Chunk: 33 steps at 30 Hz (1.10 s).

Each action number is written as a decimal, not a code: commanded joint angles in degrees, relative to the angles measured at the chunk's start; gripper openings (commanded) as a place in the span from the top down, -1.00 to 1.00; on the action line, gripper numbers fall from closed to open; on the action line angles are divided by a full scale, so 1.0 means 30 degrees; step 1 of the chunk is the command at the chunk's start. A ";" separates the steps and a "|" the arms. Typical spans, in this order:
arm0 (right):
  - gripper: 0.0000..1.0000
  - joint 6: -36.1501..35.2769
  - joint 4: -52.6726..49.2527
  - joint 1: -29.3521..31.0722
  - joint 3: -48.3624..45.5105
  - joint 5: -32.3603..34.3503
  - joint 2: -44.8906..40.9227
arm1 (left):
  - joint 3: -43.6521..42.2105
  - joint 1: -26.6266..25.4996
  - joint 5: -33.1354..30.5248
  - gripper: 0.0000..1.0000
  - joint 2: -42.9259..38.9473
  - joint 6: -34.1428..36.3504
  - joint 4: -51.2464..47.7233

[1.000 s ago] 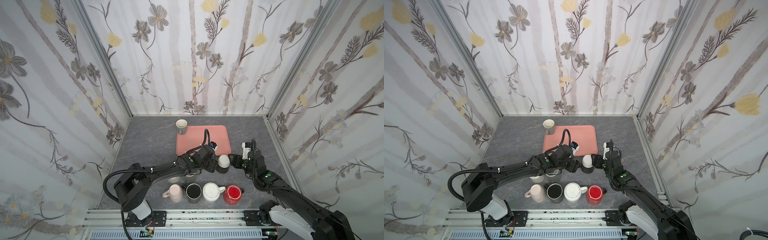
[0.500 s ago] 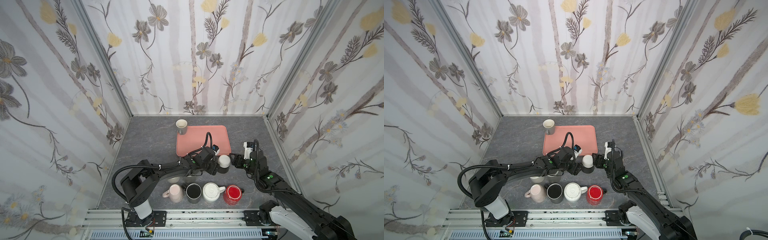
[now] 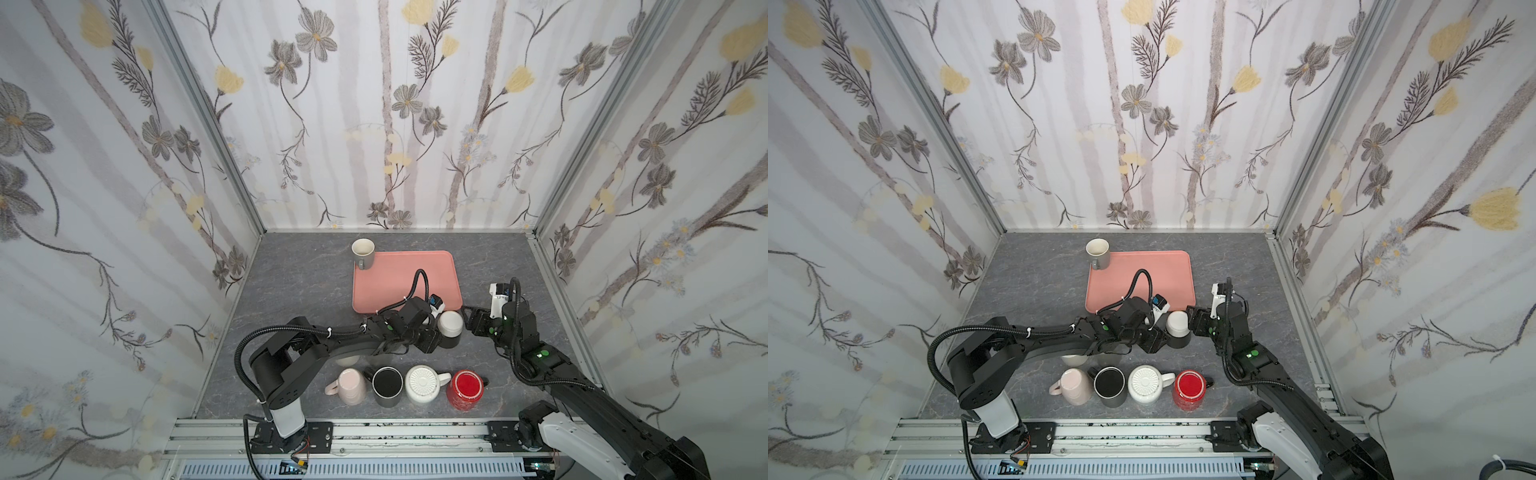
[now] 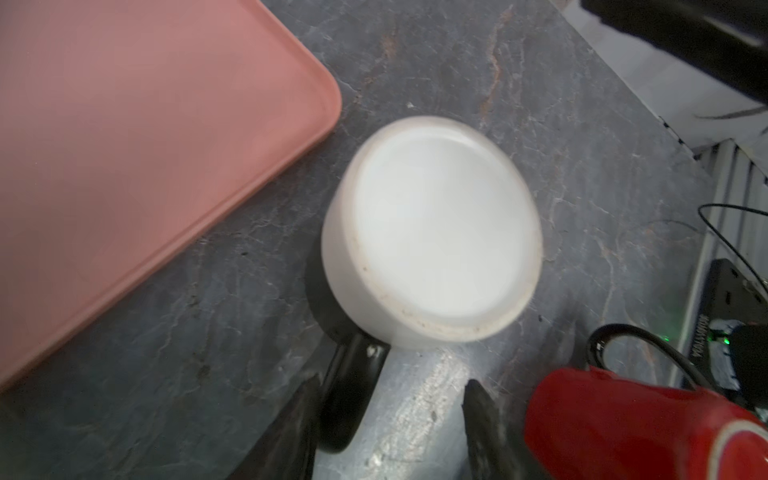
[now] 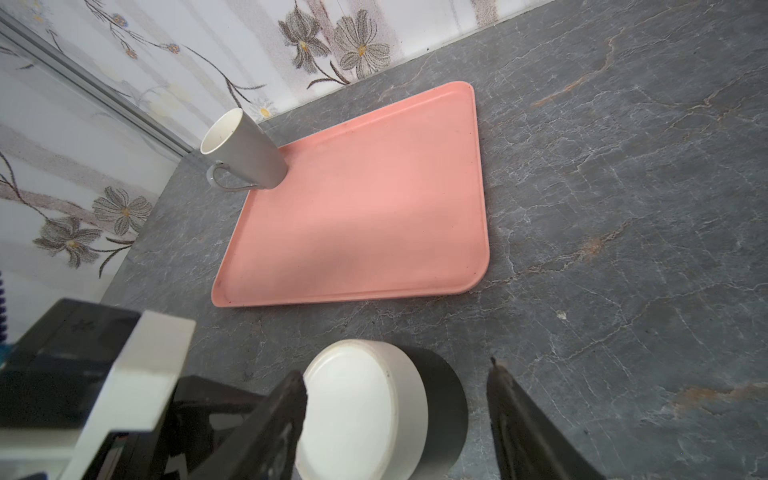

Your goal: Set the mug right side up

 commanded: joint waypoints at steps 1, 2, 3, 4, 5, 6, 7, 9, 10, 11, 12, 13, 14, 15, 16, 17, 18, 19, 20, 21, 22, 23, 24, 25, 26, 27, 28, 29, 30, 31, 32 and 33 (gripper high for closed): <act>-0.38 -0.0107 0.0302 -0.0048 -0.0002 -0.0044 0.0049 | 0.0270 -0.0700 -0.0483 0.01 -0.0221 -0.0009 -0.0560; -0.38 -0.0098 0.0362 -0.0066 -0.0056 -0.0090 0.0080 | 0.0366 -0.0833 -0.1050 0.01 -0.0310 0.0076 -0.0993; -0.38 -0.0114 0.0396 -0.0062 -0.0066 -0.0092 0.0104 | 0.0383 -0.0840 -0.1580 -0.02 -0.0504 0.0093 -0.1396; -0.38 -0.0103 0.0412 -0.0063 -0.0067 -0.0105 0.0108 | 0.0407 -0.0835 -0.2124 -0.09 -0.0743 0.0027 -0.1812; -0.38 -0.0090 0.0402 -0.0062 -0.0066 -0.0120 0.0108 | 0.0467 -0.0829 -0.2505 -0.15 -0.0953 0.0030 -0.2197; -0.38 -0.0095 0.0409 -0.0071 -0.0066 -0.0120 0.0108 | 0.0564 -0.0835 -0.2912 -0.21 -0.1114 0.0018 -0.2708; -0.38 -0.0091 0.0397 -0.0063 -0.0092 -0.0117 0.0079 | 0.0758 -0.0845 -0.3474 -0.22 -0.1173 -0.0083 -0.3280; -0.38 -0.0092 0.0423 -0.0063 -0.0113 -0.0091 0.0100 | 0.1224 -0.0908 -0.4144 -0.22 -0.1081 -0.0135 -0.4308; -0.38 -0.0090 0.0453 -0.0062 -0.0125 -0.0091 0.0122 | 0.1383 -0.0977 -0.4401 -0.20 -0.1077 -0.0157 -0.4607; -0.38 -0.0112 0.0467 -0.0070 -0.0152 -0.0091 0.0137 | 0.1454 -0.1101 -0.4517 -0.19 -0.1081 -0.0137 -0.4690; -0.38 -0.0091 0.0496 -0.0062 -0.0174 -0.0091 0.0137 | 0.1505 -0.1200 -0.4361 -0.19 -0.1146 -0.0106 -0.4705; -0.38 -0.0087 0.0540 -0.0063 -0.0205 -0.0091 0.0165 | 0.1560 -0.1387 -0.4314 -0.19 -0.1166 -0.0091 -0.4716; -0.38 -0.0091 0.0540 -0.0081 -0.0211 -0.0087 0.0166 | 0.1729 -0.1546 -0.4266 -0.20 -0.1098 -0.0053 -0.4810; -0.38 -0.0076 0.0569 -0.0063 -0.0213 -0.0092 0.0195 | 0.1986 -0.1742 -0.4394 -0.21 -0.0895 0.0004 -0.5020; -0.38 -0.0063 0.0571 -0.0076 -0.0228 -0.0117 0.0196 | 0.2263 -0.1898 -0.4639 -0.22 -0.0645 0.0053 -0.5287; -0.38 -0.0062 0.0600 -0.0063 -0.0236 -0.0120 0.0196 | 0.2593 -0.2019 -0.4932 -0.22 -0.0312 0.0112 -0.5574; -0.38 -0.0043 0.0606 -0.0086 -0.0265 -0.0137 0.0194 | 0.2900 -0.2110 -0.5173 -0.22 0.0036 0.0141 -0.5858; -0.38 -0.0041 0.0635 -0.0073 -0.0298 -0.0148 0.0196 | 0.3106 -0.2161 -0.5334 -0.21 0.0312 0.0177 -0.5987; -0.38 -0.0004 0.0657 -0.0091 -0.0323 -0.0152 0.0196 | 0.3402 -0.2192 -0.5373 -0.19 0.0565 0.0222 -0.6130; -0.38 -0.0002 0.0668 -0.0092 -0.0330 -0.0126 0.0196 | 0.3711 -0.2241 -0.5446 -0.16 0.0833 0.0216 -0.6329; -0.38 -0.0006 0.0603 -0.0096 -0.0339 -0.0135 0.0181 | 0.4078 -0.2279 -0.5562 -0.13 0.1123 0.0216 -0.6630; -0.38 -0.0054 0.0576 -0.0092 -0.0354 -0.0127 0.0167 | 0.4344 -0.2310 -0.5671 -0.10 0.1324 0.0245 -0.6871; -0.38 -0.0041 0.0542 -0.0092 -0.0368 -0.0120 0.0115 | 0.4601 -0.2366 -0.5843 -0.08 0.1522 0.0246 -0.7106; -0.38 -0.0051 0.0545 -0.0108 -0.0409 -0.0085 0.0080 | 0.4766 -0.2379 -0.5952 -0.05 0.1644 0.0260 -0.7293; -0.38 -0.0046 0.0540 -0.0120 -0.0433 -0.0091 0.0028 | 0.4856 -0.2384 -0.6038 -0.02 0.1705 0.0295 -0.7431; -0.38 -0.0004 0.0584 -0.0121 -0.0453 -0.0091 -0.0002 | 0.4945 -0.2382 -0.6116 0.01 0.1789 0.0304 -0.7543; -0.38 -0.0006 0.0600 -0.0136 -0.0460 -0.0091 -0.0009 | 0.4984 -0.2382 -0.6121 0.05 0.1871 0.0318 -0.7576; -0.38 -0.0002 0.0624 -0.0121 -0.0463 -0.0106 0.0019 | 0.5034 -0.2382 -0.6135 0.08 0.1978 0.0361 -0.7582; -0.38 -0.0009 0.0650 -0.0121 -0.0463 -0.0118 0.0020 | 0.5065 -0.2389 -0.6136 0.10 0.2105 0.0375 -0.7606; -0.38 -0.0002 0.0657 -0.0150 -0.0448 -0.0116 0.0042 | 0.5151 -0.2409 -0.6125 0.11 0.2265 0.0377 -0.7609; -0.38 -0.0002 0.0657 -0.0152 -0.0447 -0.0120 0.0032 | 0.5182 -0.2407 -0.6124 0.11 0.2375 0.0414 -0.7614; -0.38 -0.0004 0.0657 -0.0158 -0.0420 -0.0115 0.0032 | 0.5219 -0.2447 -0.6176 0.11 0.2483 0.0443 -0.7590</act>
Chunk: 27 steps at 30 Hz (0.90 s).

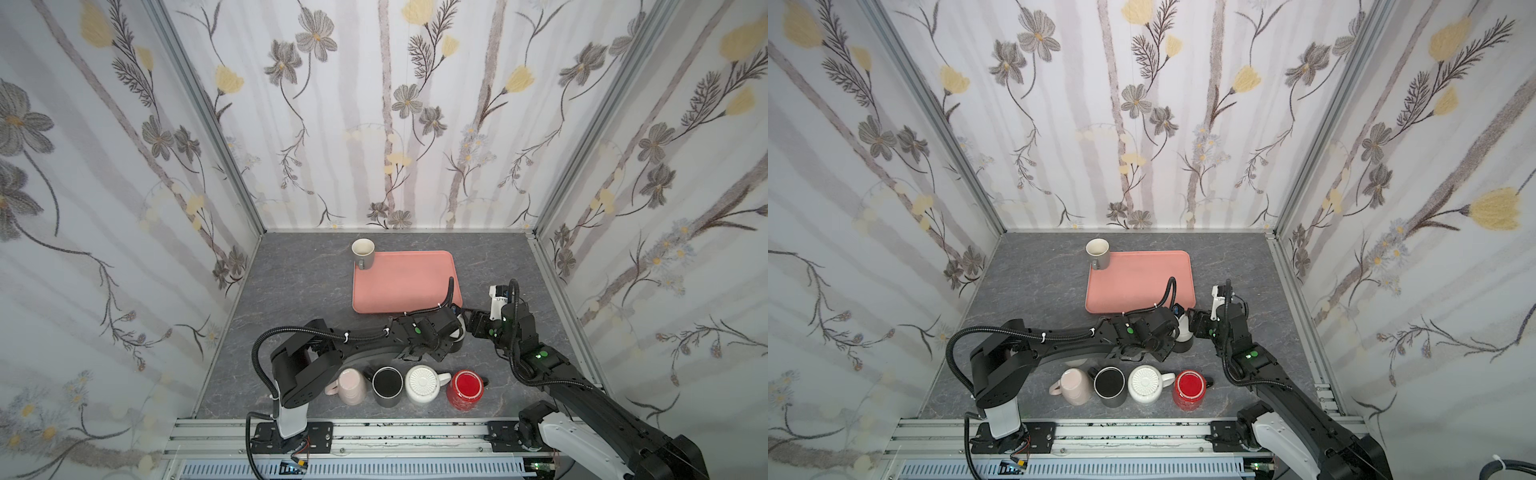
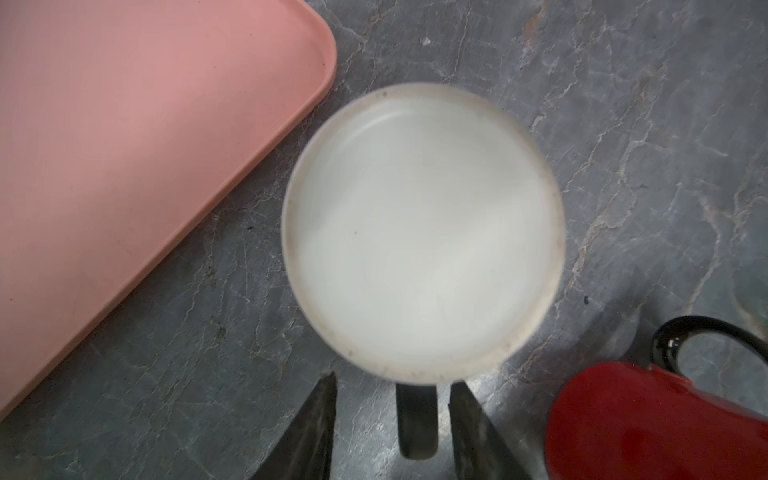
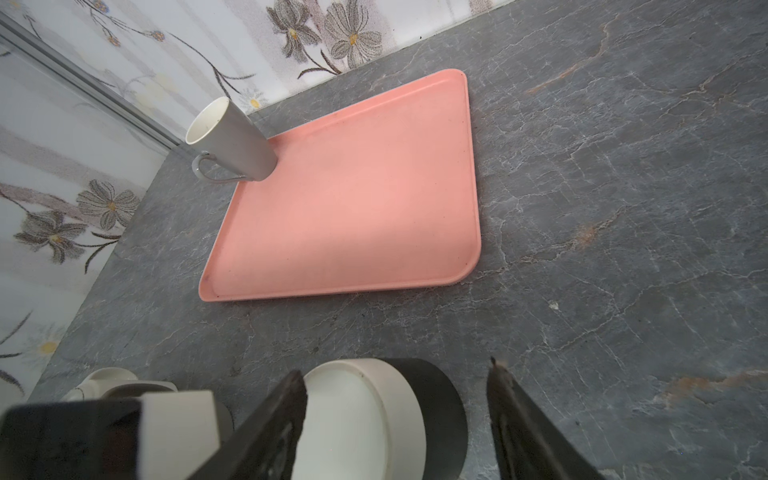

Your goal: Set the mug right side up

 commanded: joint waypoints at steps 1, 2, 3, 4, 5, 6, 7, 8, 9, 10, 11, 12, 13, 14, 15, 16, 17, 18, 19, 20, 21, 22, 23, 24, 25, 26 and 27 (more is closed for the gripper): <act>-0.38 0.0005 0.0468 -0.0025 0.0003 -0.0106 -0.0082 | 0.0275 -0.0045 -0.0507 0.15 0.0293 0.0232 -0.0320; -0.38 -0.0008 0.0439 -0.0041 0.0033 -0.0104 -0.0097 | 0.0277 -0.0043 -0.0683 0.18 0.0338 0.0273 -0.0252; -0.38 -0.0009 0.0446 -0.0048 0.0005 -0.0106 -0.0130 | 0.0278 -0.0042 -0.0947 0.22 0.0345 0.0353 -0.0149; -0.38 0.0000 0.0432 -0.0081 0.0005 -0.0106 -0.0169 | 0.0306 -0.0041 -0.1139 0.27 0.0413 0.0436 -0.0079; -0.38 -0.0015 0.0435 -0.0079 -0.0023 -0.0096 -0.0227 | 0.0361 -0.0043 -0.1246 0.30 0.0449 0.0521 -0.0002; -0.38 -0.0011 0.0432 -0.0078 -0.0061 -0.0105 -0.0276 | 0.0417 -0.0029 -0.1277 0.33 0.0466 0.0603 0.0114; -0.39 0.0005 0.0461 -0.0114 -0.0111 -0.0091 -0.0336 | 0.0365 -0.0062 -0.1388 0.38 0.0441 0.0654 0.0335; -0.39 -0.0011 0.0465 -0.0136 -0.0141 -0.0034 -0.0393 | 0.0314 -0.0087 -0.1512 0.44 0.0441 0.0729 0.0515; -0.39 0.0006 0.0472 -0.0178 -0.0209 -0.0010 -0.0447 | 0.0294 -0.0069 -0.1515 0.50 0.0461 0.0854 0.0693; -0.39 0.0005 0.0461 -0.0201 -0.0258 -0.0007 -0.0481 | 0.0265 -0.0081 -0.1544 0.52 0.0571 0.1002 0.0792; -0.39 0.0005 0.0465 -0.0249 -0.0289 -0.0031 -0.0537 | 0.0305 -0.0080 -0.1425 0.52 0.0703 0.1163 0.0786; -0.39 0.0005 0.0454 -0.0240 -0.0320 -0.0078 -0.0587 | 0.0332 -0.0073 -0.1355 0.49 0.0823 0.1259 0.0807; -0.39 0.0005 0.0437 -0.0278 -0.0343 -0.0080 -0.0653 | 0.0285 -0.0073 -0.1258 0.46 0.0923 0.1292 0.0873; -0.39 0.0005 0.0471 -0.0256 -0.0343 -0.0105 -0.0693 | 0.0208 -0.0075 -0.1172 0.42 0.0964 0.1366 0.0992; -0.39 -0.0011 0.0418 -0.0305 -0.0336 -0.0106 -0.0741 | 0.0115 -0.0075 -0.1136 0.41 0.0964 0.1386 0.1098; -0.39 -0.0010 0.0373 -0.0309 -0.0332 -0.0105 -0.0799 | 0.0029 -0.0075 -0.1095 0.42 0.0983 0.1469 0.1228; -0.39 -0.0002 0.0328 -0.0295 -0.0373 -0.0106 -0.0850 | -0.0034 -0.0064 -0.1104 0.46 0.0981 0.1526 0.1346; -0.39 0.0005 0.0316 -0.0302 -0.0376 -0.0104 -0.0865 | -0.0089 -0.0046 -0.1105 0.49 0.0978 0.1590 0.1443; -0.39 0.0003 0.0285 -0.0329 -0.0375 -0.0106 -0.0894 | -0.0146 -0.0040 -0.1087 0.55 0.0987 0.1640 0.1575; -0.39 0.0005 0.0288 -0.0326 -0.0382 -0.0106 -0.0895 | -0.0180 -0.0043 -0.1077 0.58 0.0972 0.1674 0.1668; -0.39 0.0005 0.0256 -0.0313 -0.0380 -0.0156 -0.0888 | -0.0238 -0.0035 -0.1105 0.62 0.0964 0.1774 0.1835; -0.39 -0.0002 0.0256 -0.0327 -0.0377 -0.0164 -0.0873 | -0.0323 -0.0018 -0.1078 0.67 0.0936 0.1818 0.2010; -0.38 -0.0004 0.0276 -0.0334 -0.0429 -0.0193 -0.0866 | -0.0394 -0.0043 -0.1080 0.73 0.0931 0.1922 0.2160; -0.39 0.0001 0.0284 -0.0331 -0.0463 -0.0194 -0.0866 | -0.0468 -0.0040 -0.1119 0.77 0.0973 0.1989 0.2263; -0.38 0.0005 0.0300 -0.0330 -0.0492 -0.0219 -0.0893 | -0.0506 -0.0020 -0.1171 0.82 0.1006 0.2096 0.2344; -0.38 0.0003 0.0322 -0.0339 -0.0505 -0.0243 -0.0921 | -0.0551 -0.0043 -0.1191 0.89 0.0990 0.2206 0.2457; -0.38 0.0003 0.0290 -0.0327 -0.0495 -0.0249 -0.0952 | -0.0628 -0.0022 -0.1257 0.93 0.0989 0.2276 0.2560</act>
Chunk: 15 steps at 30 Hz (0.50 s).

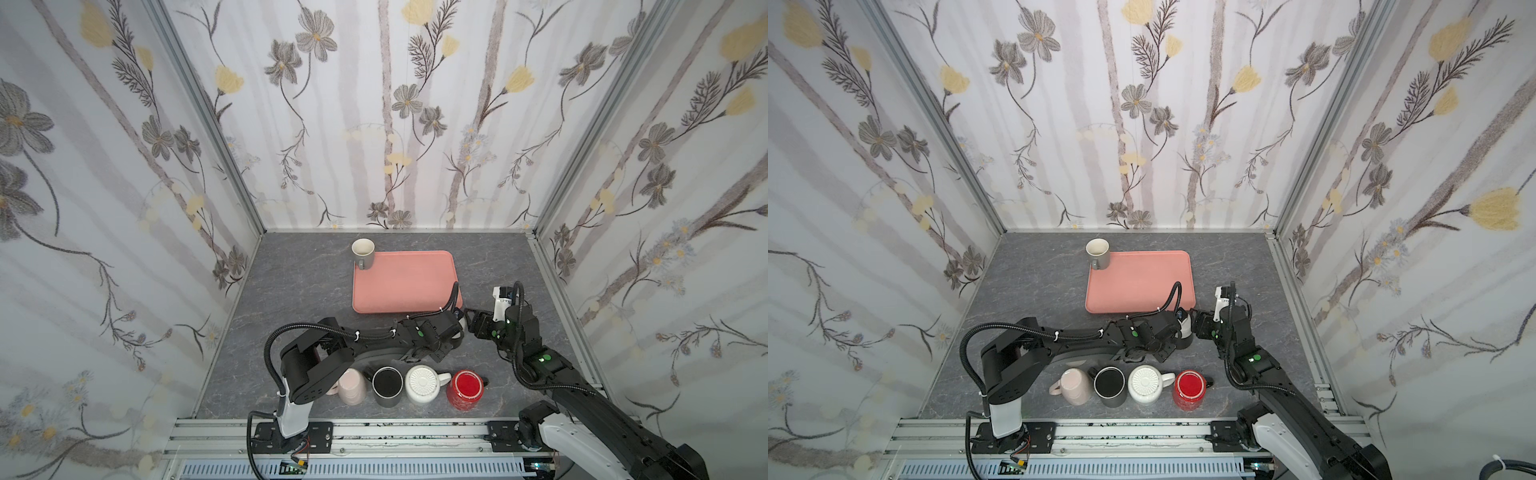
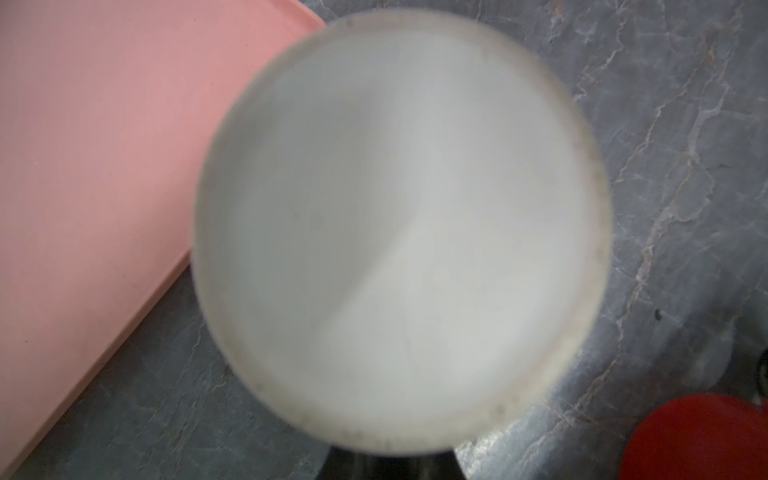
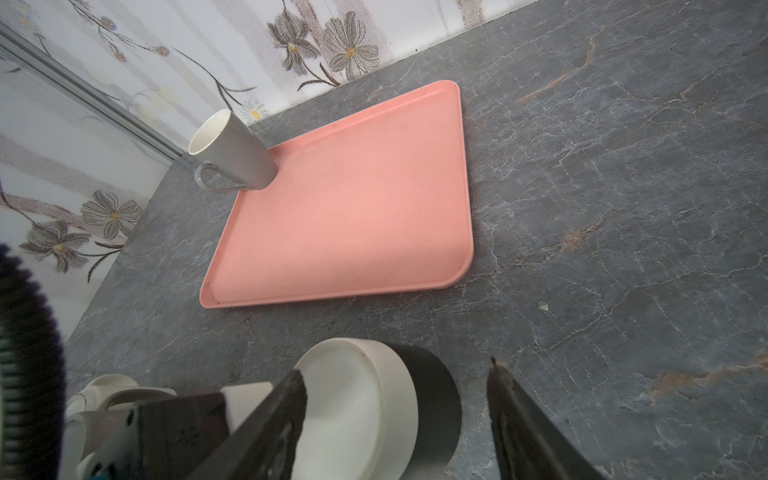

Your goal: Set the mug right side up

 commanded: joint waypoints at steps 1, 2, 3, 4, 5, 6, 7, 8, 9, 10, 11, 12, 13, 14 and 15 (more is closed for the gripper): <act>-0.38 -0.0001 0.0307 0.0020 -0.0035 -0.0271 -0.0159 | -0.0259 0.0023 -0.0224 0.98 0.0016 0.0528 0.0883; -0.38 -0.0032 0.0307 0.0016 -0.0055 -0.0303 -0.0231 | -0.0325 0.0020 -0.0292 1.00 0.0001 0.0609 0.0967; -0.38 -0.0051 0.0307 0.0022 -0.0066 -0.0305 -0.0331 | -0.0365 0.0026 -0.0399 1.00 -0.0018 0.0657 0.1019; -0.38 -0.0046 0.0321 0.0017 -0.0115 -0.0332 -0.0455 | -0.0370 0.0020 -0.0577 1.00 -0.0038 0.0691 0.1052; -0.38 -0.0070 0.0378 0.0004 -0.0144 -0.0358 -0.0589 | -0.0393 0.0036 -0.0715 1.00 -0.0050 0.0730 0.1118; -0.38 -0.0097 0.0460 0.0019 -0.0187 -0.0444 -0.0734 | -0.0482 0.0022 -0.0894 1.00 -0.0117 0.0728 0.1287; -0.38 -0.0112 0.0635 0.0008 -0.0260 -0.0535 -0.0911 | -0.0596 0.0053 -0.1072 1.00 -0.0278 0.0704 0.1546; -0.39 -0.0127 0.0774 0.0005 -0.0370 -0.0605 -0.1101 | -0.0780 0.0051 -0.1207 1.00 -0.0442 0.0643 0.1822; -0.39 -0.0127 0.0938 0.0020 -0.0421 -0.0640 -0.1316 | -0.0988 0.0087 -0.1337 1.00 -0.0680 0.0509 0.2192; -0.39 -0.0119 0.1098 0.0002 -0.0506 -0.0672 -0.1579 | -0.1174 0.0117 -0.1324 1.00 -0.1008 0.0342 0.2568; -0.39 -0.0119 0.1306 0.0000 -0.0575 -0.0684 -0.1879 | -0.1441 0.0210 -0.1236 1.00 -0.1371 0.0158 0.2982; -0.40 -0.0127 0.1504 0.0002 -0.0636 -0.0772 -0.2147 | -0.1667 0.0309 -0.1116 1.00 -0.1767 -0.0050 0.3420; -0.41 -0.0127 0.1737 0.0000 -0.0713 -0.0838 -0.2518 | -0.1983 0.0473 -0.0935 1.00 -0.2248 -0.0267 0.3862; -0.42 -0.0149 0.1983 -0.0012 -0.0730 -0.0910 -0.2900 | -0.2281 0.0663 -0.0758 1.00 -0.2760 -0.0491 0.4403; -0.42 -0.0206 0.2207 -0.0021 -0.0810 -0.0955 -0.3258 | -0.2587 0.0847 -0.0624 1.00 -0.3263 -0.0766 0.4856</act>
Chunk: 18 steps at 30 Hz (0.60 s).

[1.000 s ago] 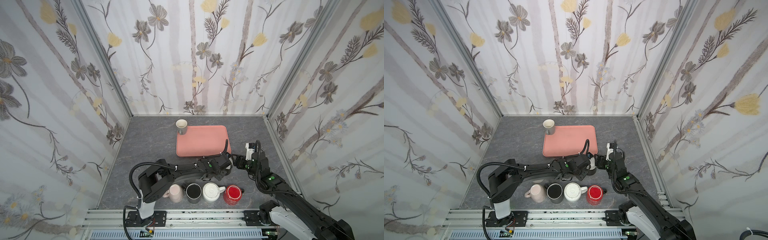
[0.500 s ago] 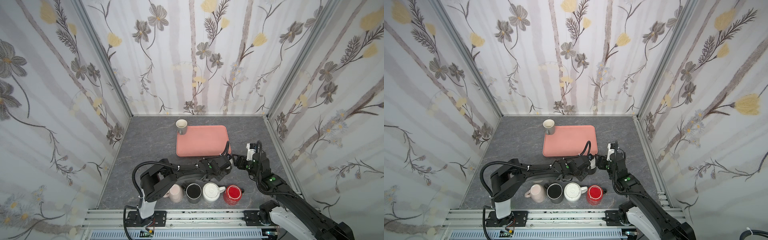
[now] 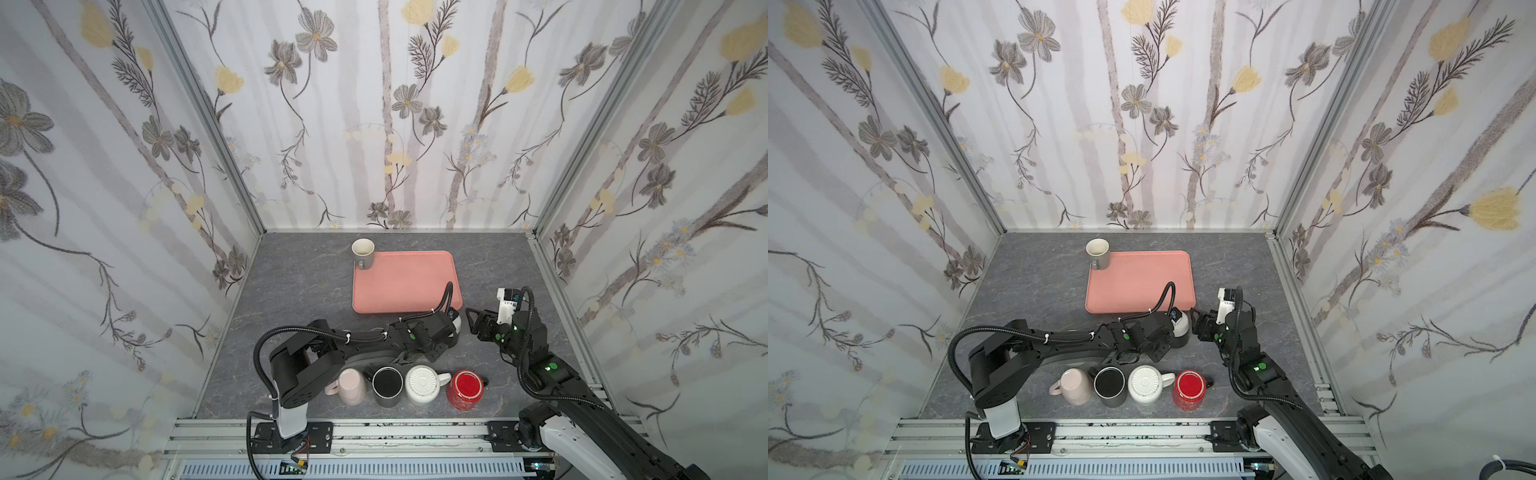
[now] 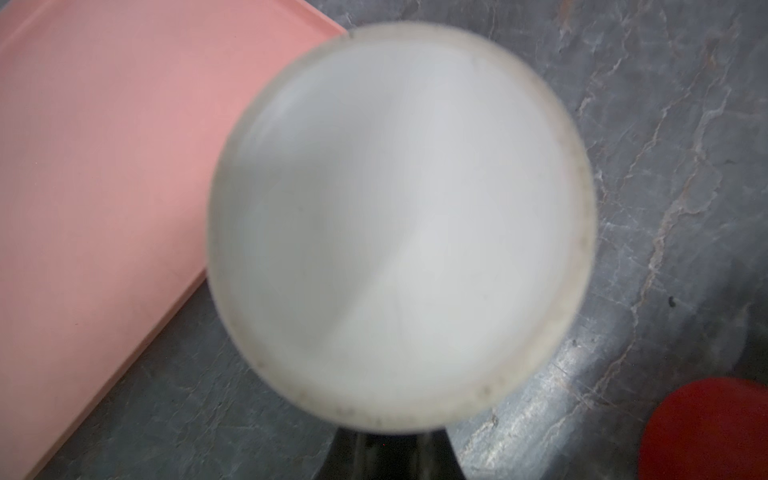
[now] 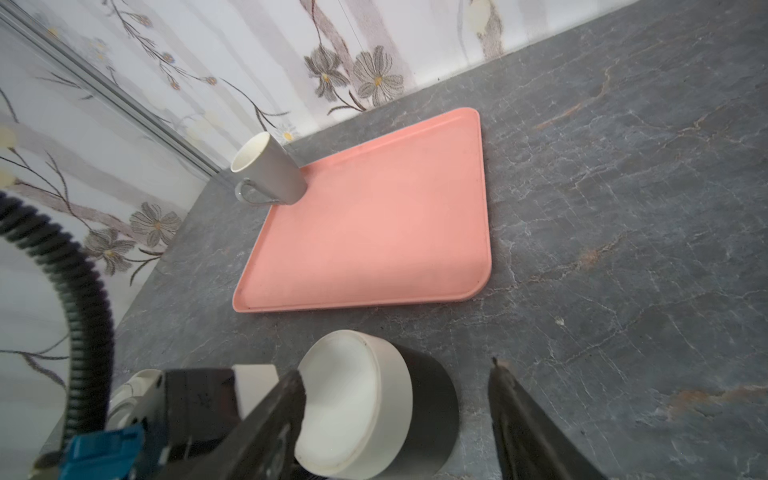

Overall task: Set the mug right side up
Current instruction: 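Raise the black mug with both grippers and rotate its opening upward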

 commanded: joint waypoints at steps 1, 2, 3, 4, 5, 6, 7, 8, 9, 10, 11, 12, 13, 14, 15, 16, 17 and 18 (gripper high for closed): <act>-0.43 -0.0215 0.1766 0.0008 -0.0148 -0.0316 -0.1001 | -0.0651 0.0544 0.0025 1.00 -0.1565 -0.1209 0.3678; -0.44 -0.0273 0.1957 0.0015 -0.0155 -0.0294 -0.1373 | -0.0857 0.0779 0.0143 1.00 -0.2012 -0.1412 0.4063; -0.46 -0.0277 0.2206 0.0015 -0.0205 -0.0335 -0.1698 | -0.1084 0.0976 0.0231 1.00 -0.2514 -0.1605 0.4443; -0.48 -0.0309 0.2493 0.0016 -0.0270 -0.0390 -0.1998 | -0.1275 0.1191 0.0263 1.00 -0.2995 -0.1800 0.4762; -0.50 -0.0307 0.2938 0.0014 -0.0407 -0.0639 -0.2284 | -0.1505 0.1473 0.0390 1.00 -0.3549 -0.2027 0.5148; -0.51 -0.0309 0.3359 0.0001 -0.0500 -0.0928 -0.2527 | -0.1753 0.1755 0.0527 1.00 -0.4070 -0.2297 0.5559; -0.53 -0.0190 0.3976 0.0001 -0.0708 -0.1293 -0.2692 | -0.2094 0.2075 0.0798 1.00 -0.4767 -0.2603 0.6136; -0.55 -0.0002 0.4610 0.0014 -0.0891 -0.1772 -0.2840 | -0.2539 0.2430 0.1146 1.00 -0.5519 -0.2948 0.6829; -0.56 0.0157 0.5152 -0.0012 -0.1014 -0.2216 -0.2863 | -0.2964 0.2684 0.1367 1.00 -0.6227 -0.3181 0.7513; -0.56 0.0343 0.5930 0.0029 -0.1224 -0.2952 -0.2813 | -0.3590 0.2992 0.1592 1.00 -0.7068 -0.3502 0.8421; -0.55 0.0565 0.6847 0.0062 -0.1412 -0.3772 -0.2625 | -0.4222 0.3316 0.1904 1.00 -0.7991 -0.3816 0.9419; -0.54 0.0827 0.7743 0.0113 -0.1565 -0.4598 -0.2374 | -0.4970 0.3640 0.2222 1.00 -0.8938 -0.4124 1.0322; -0.54 0.1141 0.8468 0.0175 -0.1642 -0.5148 -0.2128 | -0.5406 0.3811 0.2326 1.00 -0.9714 -0.4370 1.0952; -0.53 0.1475 0.9282 0.0286 -0.1723 -0.5760 -0.1725 | -0.5851 0.4008 0.2368 1.00 -1.0499 -0.4507 1.1437; -0.53 0.1789 1.0122 0.0521 -0.1809 -0.6189 -0.1345 | -0.6164 0.4143 0.2423 1.00 -1.1377 -0.4589 1.1767; -0.53 0.2074 1.0876 0.0770 -0.1903 -0.6480 -0.0994 | -0.6391 0.4263 0.2643 1.00 -1.1920 -0.4674 1.2084; -0.53 0.2352 1.1868 0.1139 -0.2017 -0.6703 -0.0529 | -0.6683 0.4481 0.3220 1.00 -1.2446 -0.4846 1.2513; -0.53 0.2531 1.2765 0.1513 -0.2084 -0.6860 -0.0077 | -0.6945 0.4655 0.3736 1.00 -1.2848 -0.5044 1.3020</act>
